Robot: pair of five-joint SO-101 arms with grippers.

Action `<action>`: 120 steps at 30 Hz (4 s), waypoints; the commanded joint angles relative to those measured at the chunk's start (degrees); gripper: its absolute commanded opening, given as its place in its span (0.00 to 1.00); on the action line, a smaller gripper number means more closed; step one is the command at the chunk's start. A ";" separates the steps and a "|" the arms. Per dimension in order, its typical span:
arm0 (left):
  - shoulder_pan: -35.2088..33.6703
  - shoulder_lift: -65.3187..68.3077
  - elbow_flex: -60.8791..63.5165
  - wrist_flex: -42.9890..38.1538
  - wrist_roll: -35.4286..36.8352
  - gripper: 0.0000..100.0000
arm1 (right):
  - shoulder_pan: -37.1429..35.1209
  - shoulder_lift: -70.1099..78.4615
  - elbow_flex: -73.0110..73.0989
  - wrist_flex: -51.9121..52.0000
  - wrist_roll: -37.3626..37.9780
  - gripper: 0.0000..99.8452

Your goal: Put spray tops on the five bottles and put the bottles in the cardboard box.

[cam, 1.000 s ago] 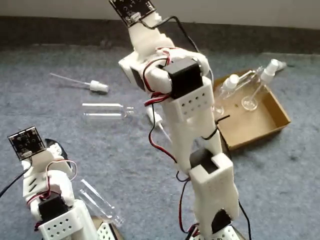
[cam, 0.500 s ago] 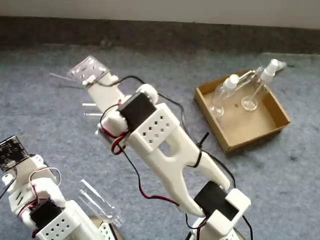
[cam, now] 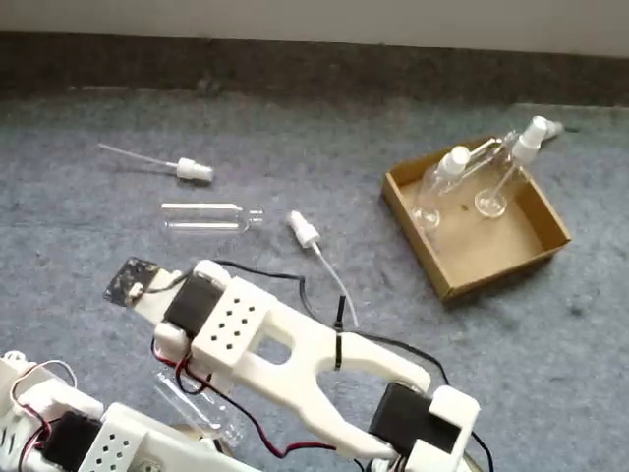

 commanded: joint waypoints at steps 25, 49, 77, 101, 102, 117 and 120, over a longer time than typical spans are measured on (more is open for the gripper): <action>-1.80 -0.57 -0.04 -3.69 -10.46 0.00 | -13.32 -3.12 5.76 -4.62 -0.44 0.26; -3.56 -0.66 1.01 -5.98 -16.00 0.00 | -6.55 -3.56 14.99 -8.22 -0.44 0.12; 24.40 -0.57 -4.35 28.66 -34.81 0.00 | 31.25 -28.26 -33.63 7.25 3.34 0.01; 49.71 -0.13 -19.56 33.14 -34.81 0.00 | 63.34 -44.18 -14.99 7.16 4.40 0.01; 50.95 -0.13 -20.53 34.46 -34.81 0.00 | 64.31 -45.49 -14.90 7.16 4.40 0.01; 64.13 -0.66 -21.67 39.47 -40.18 0.00 | 77.23 -58.59 7.78 -4.09 4.40 0.01; 64.75 -0.57 -21.76 39.56 -40.79 0.00 | 78.81 -61.58 12.62 -7.78 4.40 0.01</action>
